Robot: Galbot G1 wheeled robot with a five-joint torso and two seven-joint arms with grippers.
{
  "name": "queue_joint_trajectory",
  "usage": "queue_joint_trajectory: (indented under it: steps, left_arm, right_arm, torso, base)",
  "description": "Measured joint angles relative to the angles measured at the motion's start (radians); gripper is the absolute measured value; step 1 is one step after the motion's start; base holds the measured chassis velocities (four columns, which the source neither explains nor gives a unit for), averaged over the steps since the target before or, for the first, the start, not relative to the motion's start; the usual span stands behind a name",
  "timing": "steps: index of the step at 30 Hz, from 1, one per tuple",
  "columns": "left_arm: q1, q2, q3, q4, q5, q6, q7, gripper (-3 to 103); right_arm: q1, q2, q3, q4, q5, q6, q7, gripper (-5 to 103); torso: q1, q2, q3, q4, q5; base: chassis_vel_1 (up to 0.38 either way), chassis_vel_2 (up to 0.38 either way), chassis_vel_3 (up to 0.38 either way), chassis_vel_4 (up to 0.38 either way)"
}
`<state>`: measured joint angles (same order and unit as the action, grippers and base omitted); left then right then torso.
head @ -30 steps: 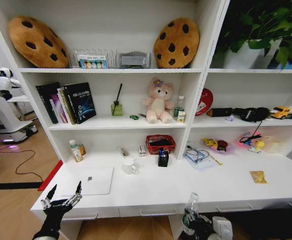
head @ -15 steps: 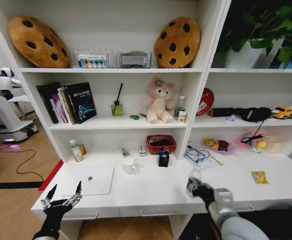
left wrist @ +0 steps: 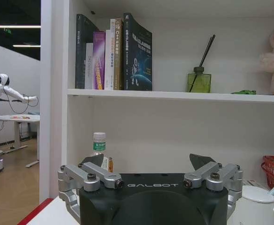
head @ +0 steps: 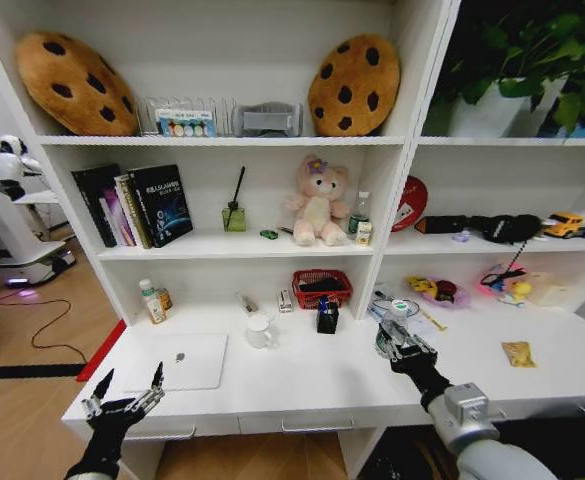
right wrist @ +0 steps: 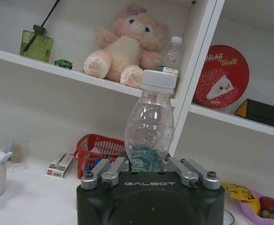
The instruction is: Organize the objects on the table.
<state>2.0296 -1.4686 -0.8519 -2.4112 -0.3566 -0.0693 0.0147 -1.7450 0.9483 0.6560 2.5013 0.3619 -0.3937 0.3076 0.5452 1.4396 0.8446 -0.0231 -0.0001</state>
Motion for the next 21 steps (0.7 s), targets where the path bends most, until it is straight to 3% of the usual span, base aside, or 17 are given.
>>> queue_joint_trajectory:
  steps: [7,16,19,21]
  left_arm:
    - [0.0,0.0,0.0,0.0,0.0,0.0,0.0,100]
    - [0.0,0.0,0.0,0.0,0.0,0.0,0.0,100]
    - [0.0,0.0,0.0,0.0,0.0,0.0,0.0,100]
    - [0.0,0.0,0.0,0.0,0.0,0.0,0.0,100]
  right_arm:
    - [-0.004,0.008,-0.004,0.0,0.012,-0.002,0.008,26]
    - [-0.007,0.014,-0.02,-0.001,0.012,-0.002,0.017,26]
    - [-0.008,0.017,-0.034,-0.002,0.001,-0.001,0.023,26]
    - [-0.015,0.023,-0.054,-0.002,-0.014,0.002,0.028,26]
  torso:
    - [0.0,0.0,0.0,-0.0004,-0.0001]
    - [0.0,0.0,0.0,-0.0002,0.0006]
    - [0.0,0.0,0.0,-0.0004,-0.0009]
    - [0.0,0.0,0.0,-0.0003,0.0011]
  base:
    - [-0.022,-0.16,0.017,0.196]
    - [-0.124,-0.299,0.125,0.298]
    - [-0.205,-0.328,0.184,0.315]
    - [-0.184,-0.334,0.18,0.326]
